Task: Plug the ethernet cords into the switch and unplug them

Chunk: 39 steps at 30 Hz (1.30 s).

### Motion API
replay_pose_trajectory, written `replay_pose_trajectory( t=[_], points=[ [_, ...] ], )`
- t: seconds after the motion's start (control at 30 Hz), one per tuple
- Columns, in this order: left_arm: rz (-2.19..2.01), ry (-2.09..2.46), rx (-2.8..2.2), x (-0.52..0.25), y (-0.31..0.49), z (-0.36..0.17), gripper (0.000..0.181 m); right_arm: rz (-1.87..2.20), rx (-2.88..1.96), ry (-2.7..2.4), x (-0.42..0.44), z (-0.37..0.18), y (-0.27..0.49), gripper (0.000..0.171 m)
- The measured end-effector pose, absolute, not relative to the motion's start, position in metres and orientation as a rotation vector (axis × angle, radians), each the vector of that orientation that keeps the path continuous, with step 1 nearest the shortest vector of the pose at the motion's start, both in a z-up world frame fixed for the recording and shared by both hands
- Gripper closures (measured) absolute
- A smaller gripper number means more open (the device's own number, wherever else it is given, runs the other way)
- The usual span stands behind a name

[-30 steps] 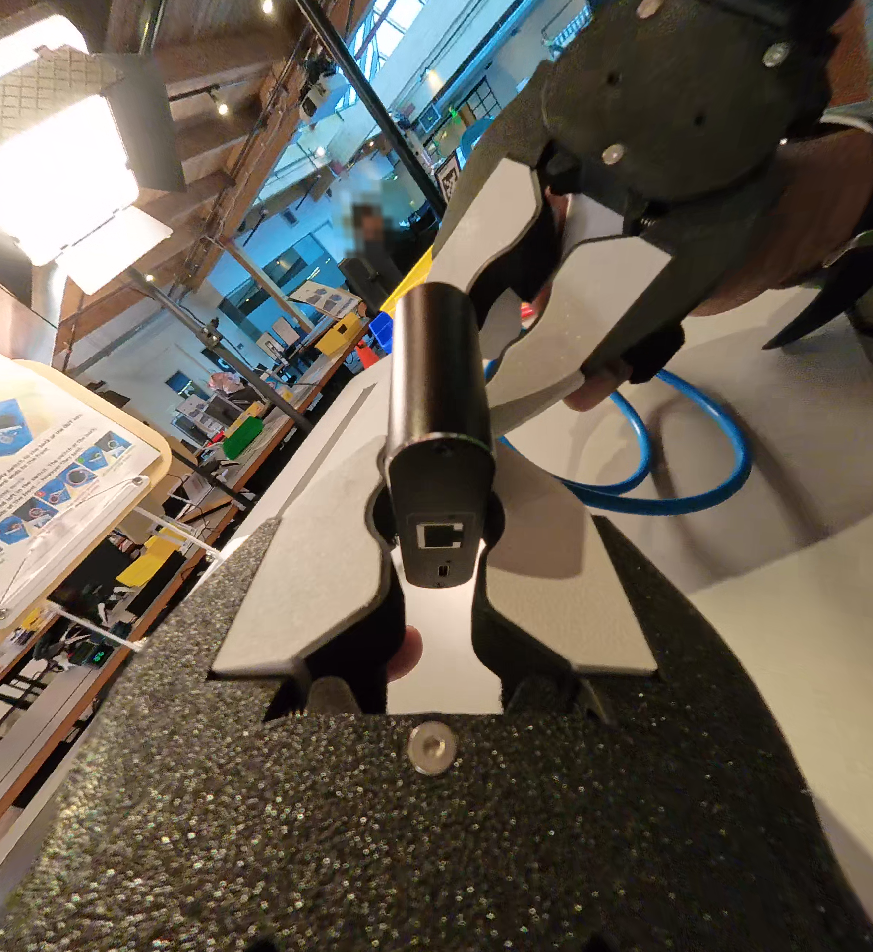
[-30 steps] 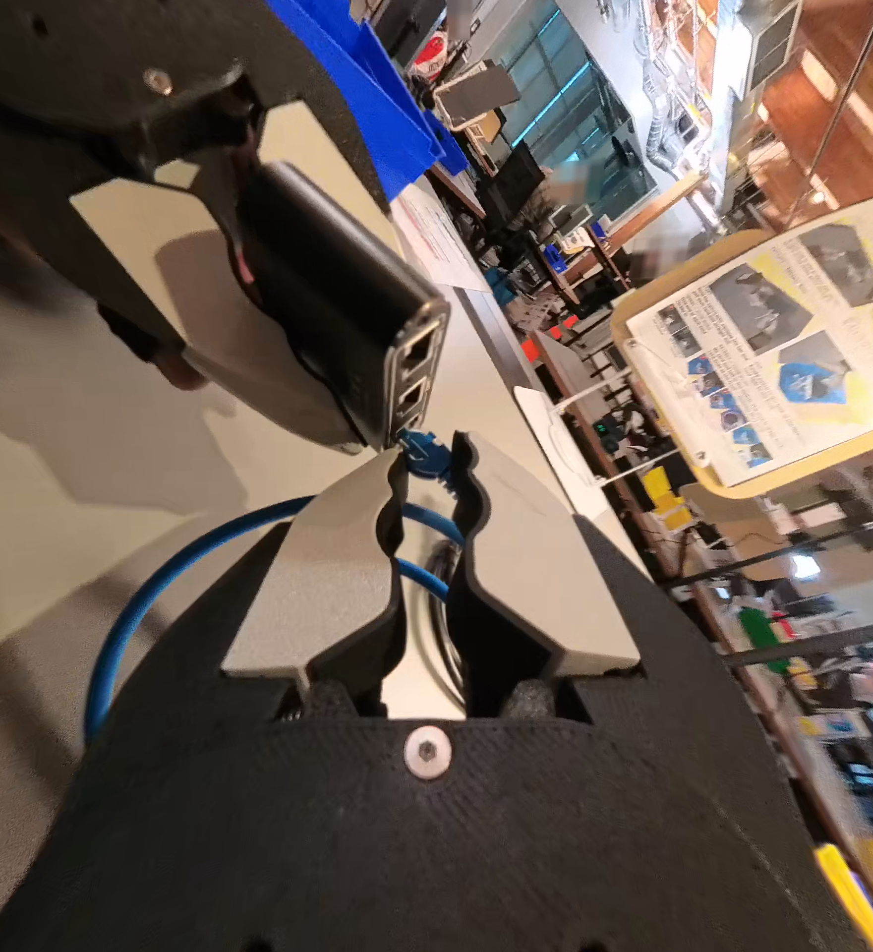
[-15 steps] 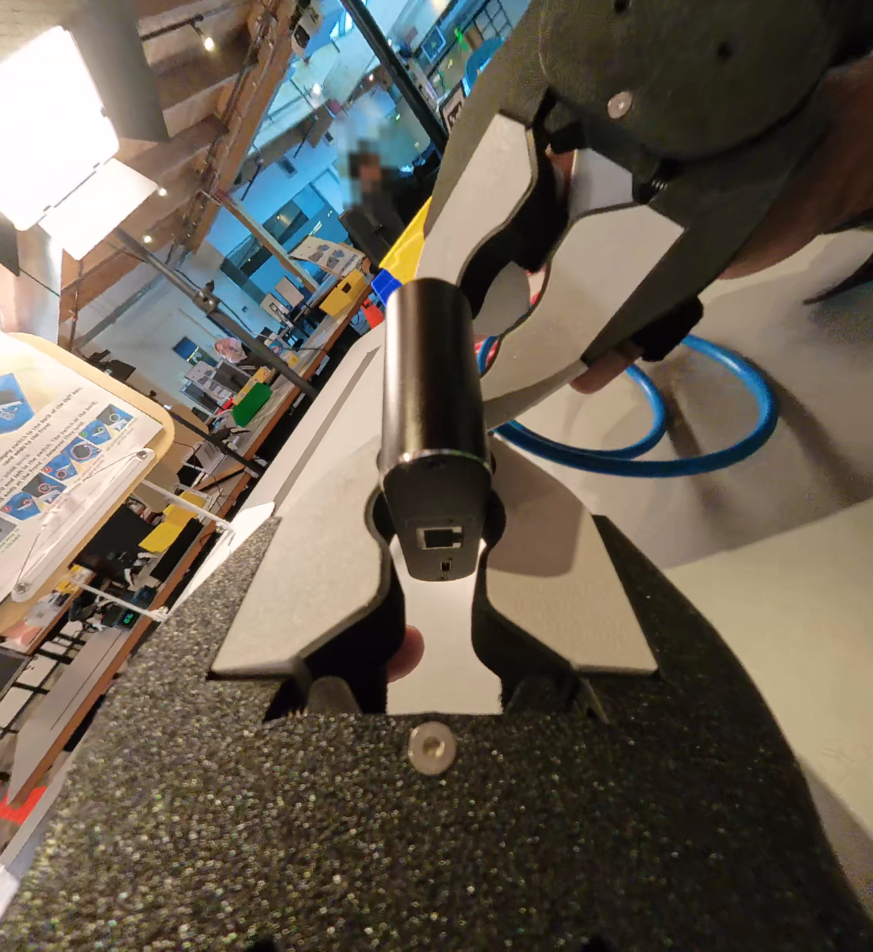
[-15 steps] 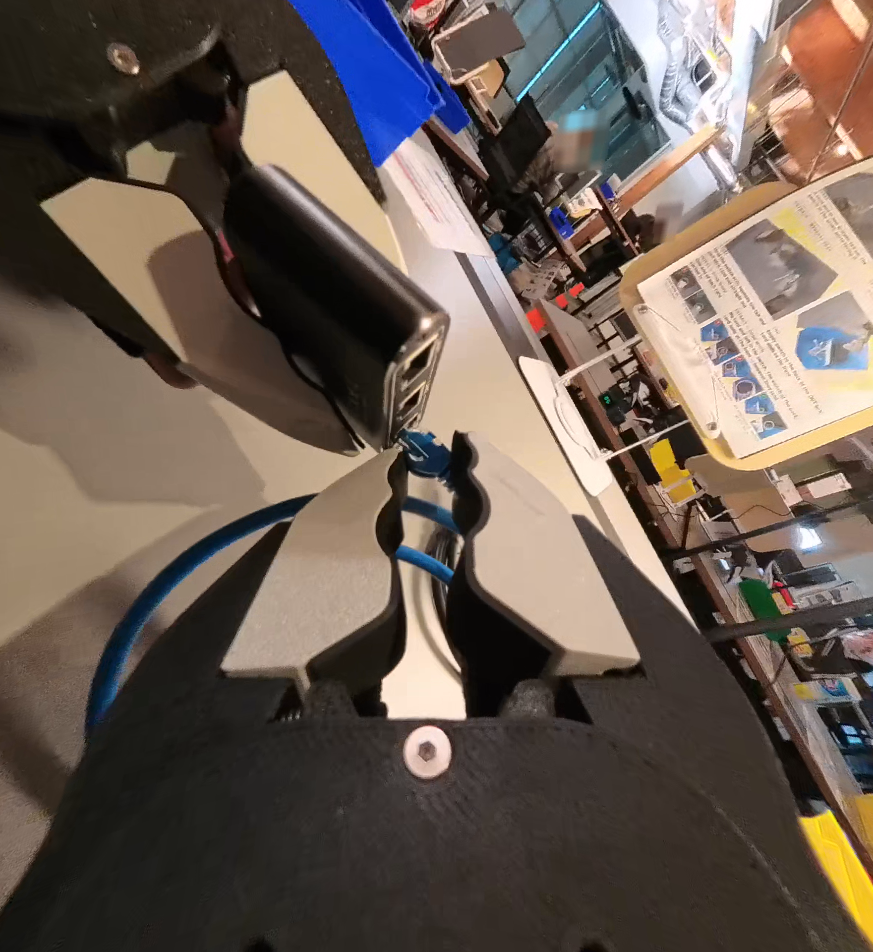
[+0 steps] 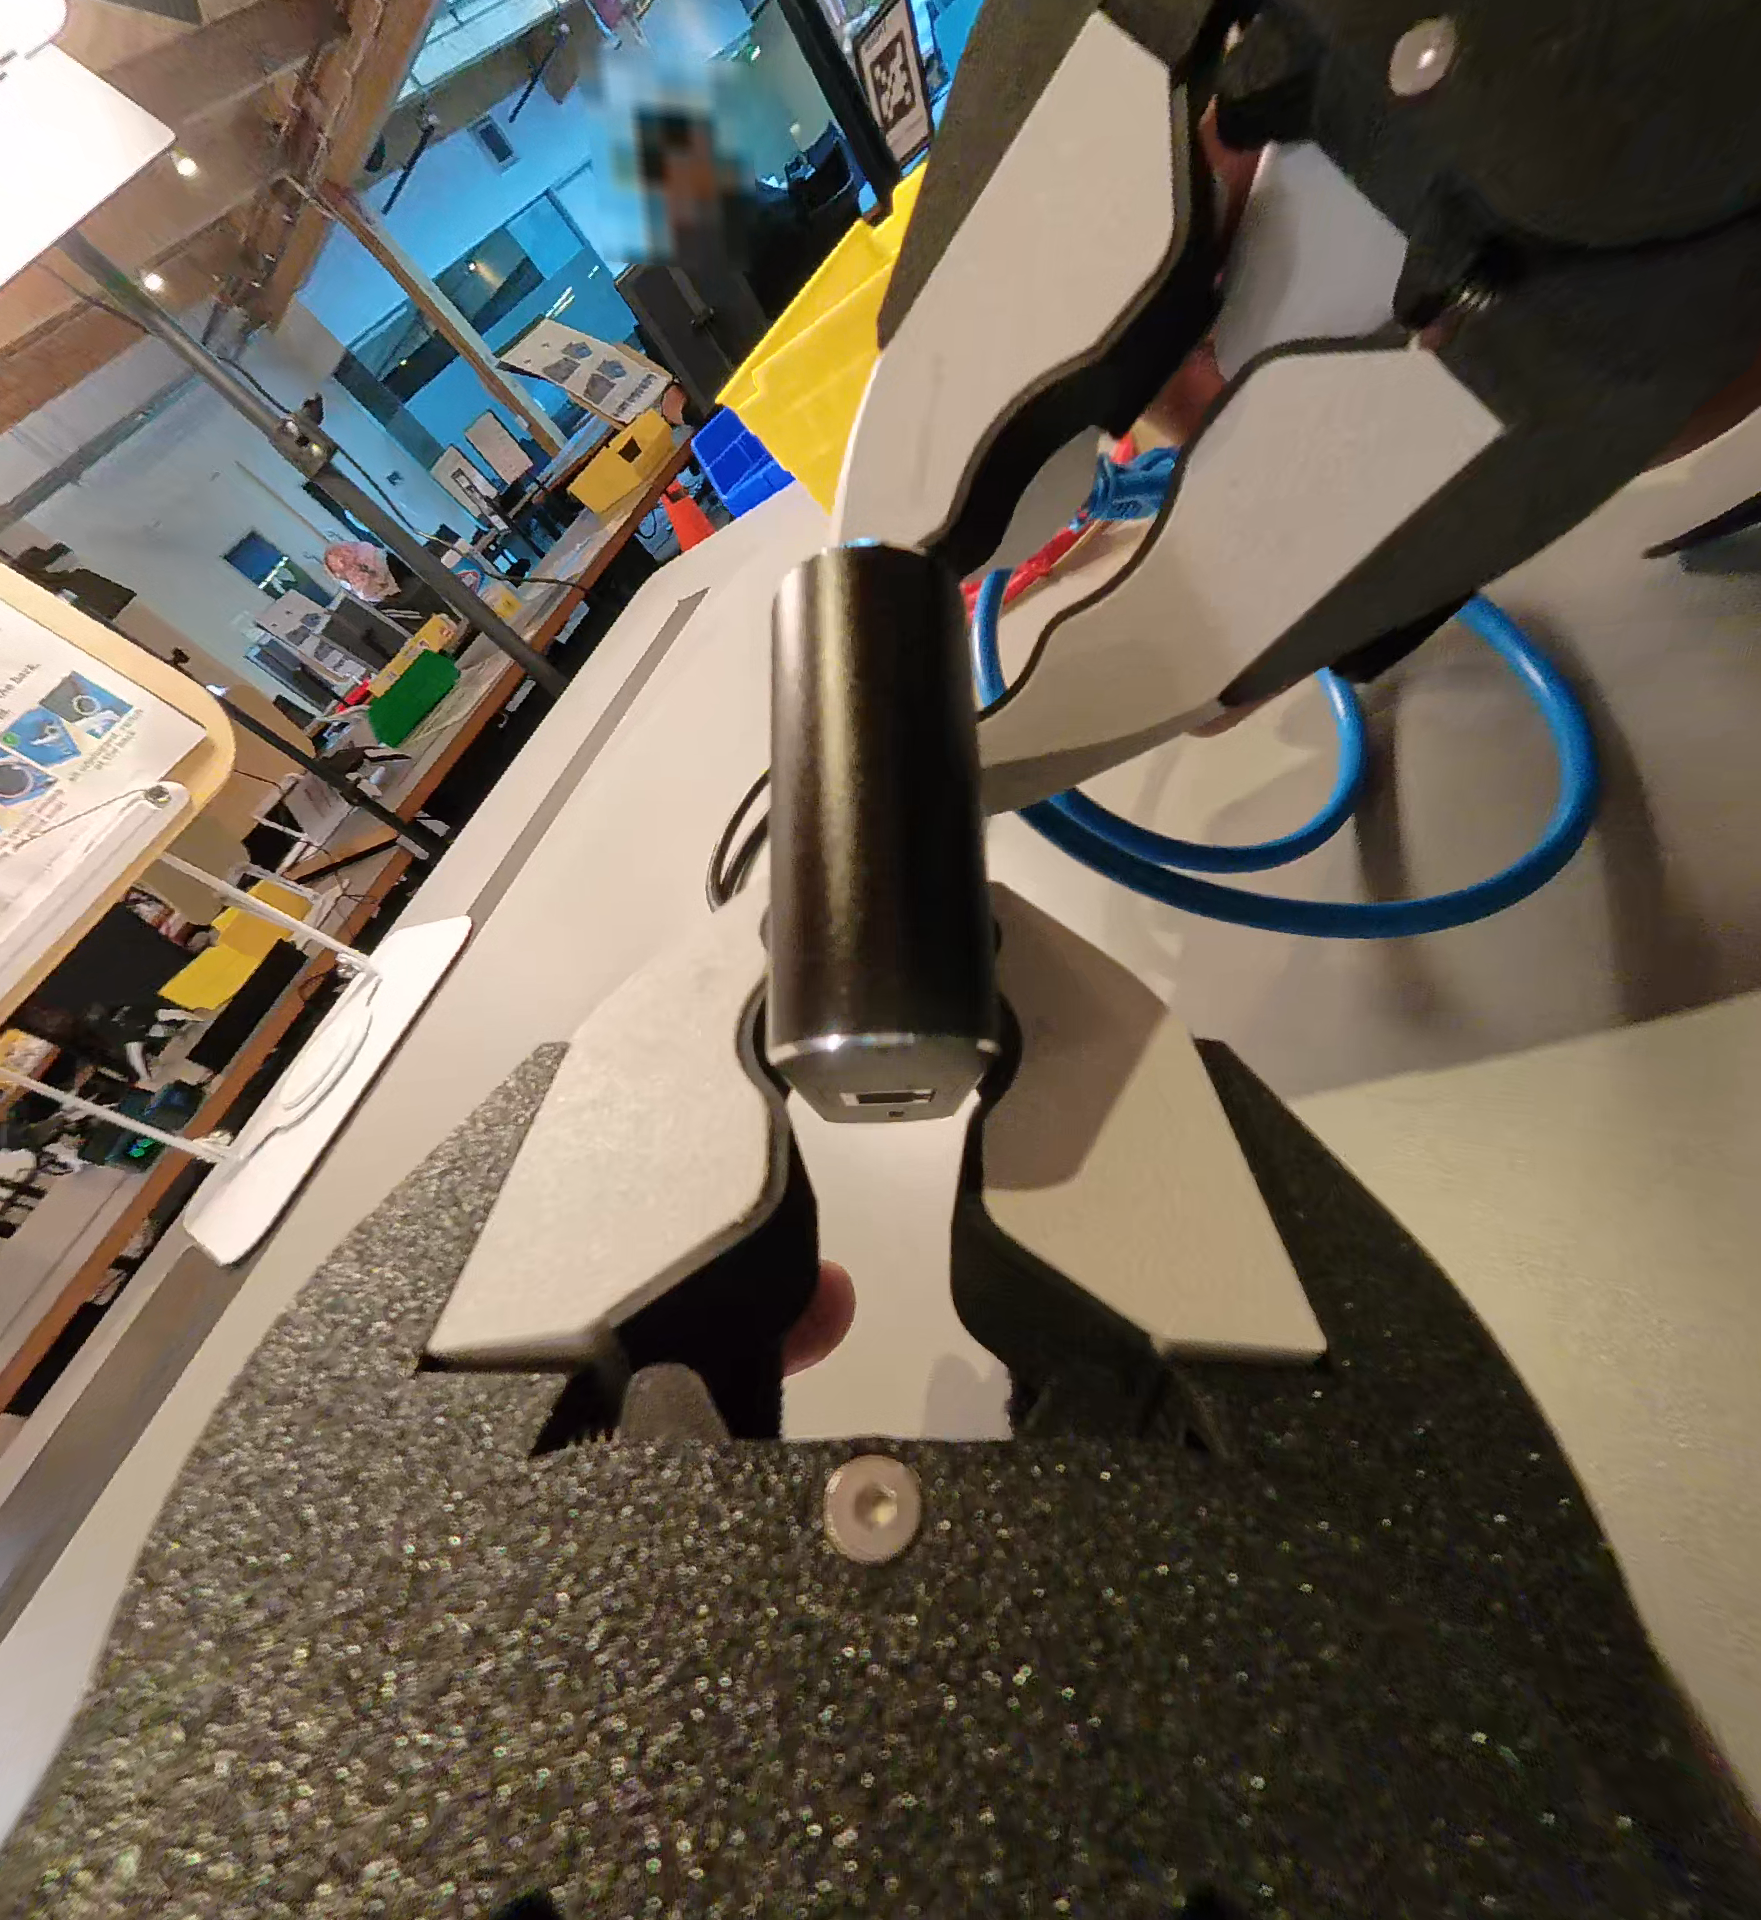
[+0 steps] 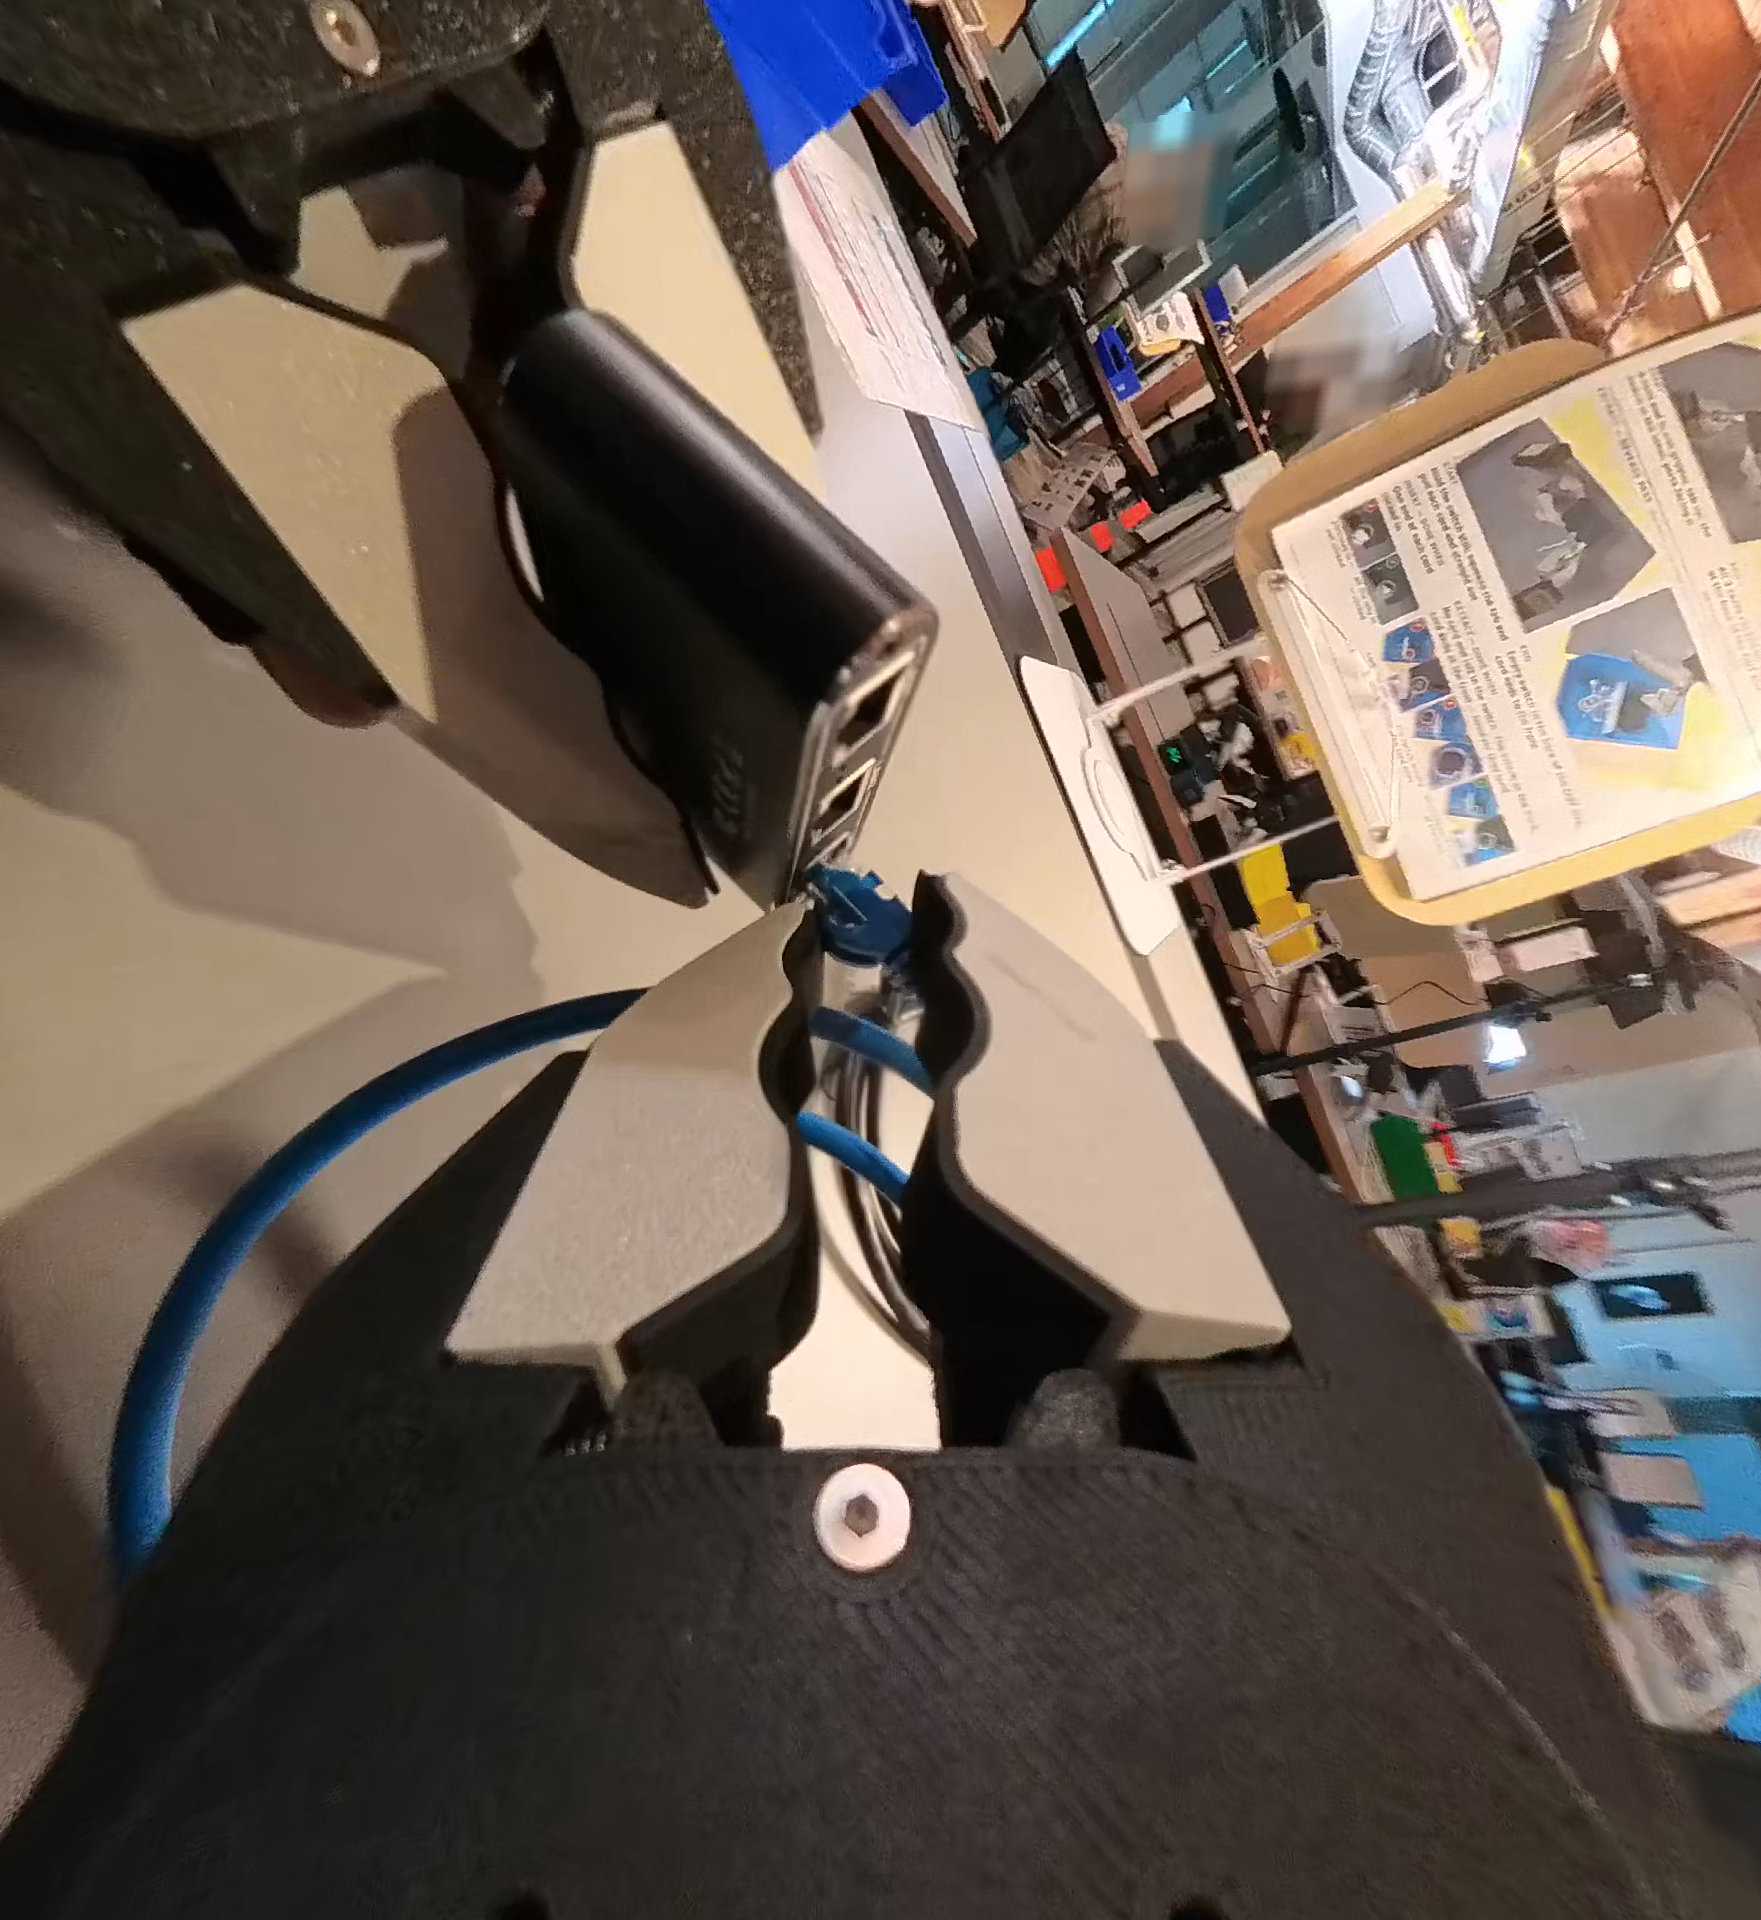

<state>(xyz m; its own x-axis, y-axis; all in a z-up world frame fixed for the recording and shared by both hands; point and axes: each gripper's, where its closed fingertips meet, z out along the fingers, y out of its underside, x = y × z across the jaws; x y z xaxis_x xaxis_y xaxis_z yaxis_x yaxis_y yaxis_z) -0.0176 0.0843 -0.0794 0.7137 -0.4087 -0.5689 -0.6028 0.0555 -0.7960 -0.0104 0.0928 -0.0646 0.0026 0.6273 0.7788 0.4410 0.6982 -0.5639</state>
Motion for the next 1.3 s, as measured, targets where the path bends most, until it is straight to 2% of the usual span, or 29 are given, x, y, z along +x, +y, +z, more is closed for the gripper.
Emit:
replay_pose_trajectory(
  t=[0.03, 0.13, 0.23, 0.3, 0.4, 0.53, 0.63, 0.77, 0.9, 1.0, 1.07, 1.1, 1.17, 1.27, 1.3],
  points=[
    [0.197, 0.854, -1.572, -0.018, 0.085, -0.081, 0.152, 0.113, -0.865, -1.631, -0.011, -0.066, 0.093, 0.154],
    [0.25, 0.873, -1.58, -0.021, 0.086, -0.084, 0.152, -0.048, -0.818, -1.629, -0.012, -0.067, 0.093, 0.154],
    [0.226, 0.868, -1.545, -0.019, 0.082, -0.078, 0.152, 0.324, -0.935, -1.623, -0.012, -0.064, 0.09, 0.153],
    [0.197, 0.863, -1.555, -0.015, 0.084, -0.077, 0.152, 0.42, -0.967, -1.622, -0.011, -0.066, 0.092, 0.153],
    [0.214, 0.868, -1.571, -0.017, 0.086, -0.08, 0.152, 0.131, -0.821, -1.642, -0.008, -0.064, 0.092, 0.153],
    [0.225, 0.855, -1.551, -0.018, 0.083, -0.076, 0.152, 0.157, -0.841, -1.621, -0.009, -0.059, 0.09, 0.153],
    [0.273, 0.88, -1.558, -0.019, 0.084, -0.08, 0.152, -0.167, -0.749, -1.609, -0.009, -0.062, 0.091, 0.154],
    [0.221, 0.848, -1.553, -0.019, 0.083, -0.075, 0.152, 0.254, -0.922, -1.598, -0.01, -0.059, 0.091, 0.154],
    [0.221, 0.864, -1.557, -0.017, 0.084, -0.078, 0.152, -0.14, -0.753, -1.593, -0.007, -0.058, 0.09, 0.154],
    [0.179, 0.839, -1.55, -0.017, 0.081, -0.074, 0.152, 0.182, -0.871, -1.601, -0.007, -0.054, 0.087, 0.154],
    [0.246, 0.867, -1.554, -0.017, 0.085, -0.078, 0.152, -0.14, -0.75, -1.597, -0.006, -0.057, 0.09, 0.154],
    [0.234, 0.87, -1.547, -0.017, 0.083, -0.077, 0.152, -0.169, -0.726, -1.59, -0.005, -0.056, 0.087, 0.154],
    [0.204, 0.858, -1.528, -0.016, 0.079, -0.073, 0.152, 0.018, -0.773, -1.599, -0.005, -0.052, 0.083, 0.152],
    [0.286, 0.892, -1.522, -0.016, 0.081, -0.076, 0.153, -0.226, -0.659, -1.616, -0.004, -0.054, 0.084, 0.154],
    [0.282, 0.889, -1.514, -0.016, 0.08, -0.074, 0.149, -0.139, -0.687, -1.604, -0.004, -0.053, 0.082, 0.154]
  ],
)
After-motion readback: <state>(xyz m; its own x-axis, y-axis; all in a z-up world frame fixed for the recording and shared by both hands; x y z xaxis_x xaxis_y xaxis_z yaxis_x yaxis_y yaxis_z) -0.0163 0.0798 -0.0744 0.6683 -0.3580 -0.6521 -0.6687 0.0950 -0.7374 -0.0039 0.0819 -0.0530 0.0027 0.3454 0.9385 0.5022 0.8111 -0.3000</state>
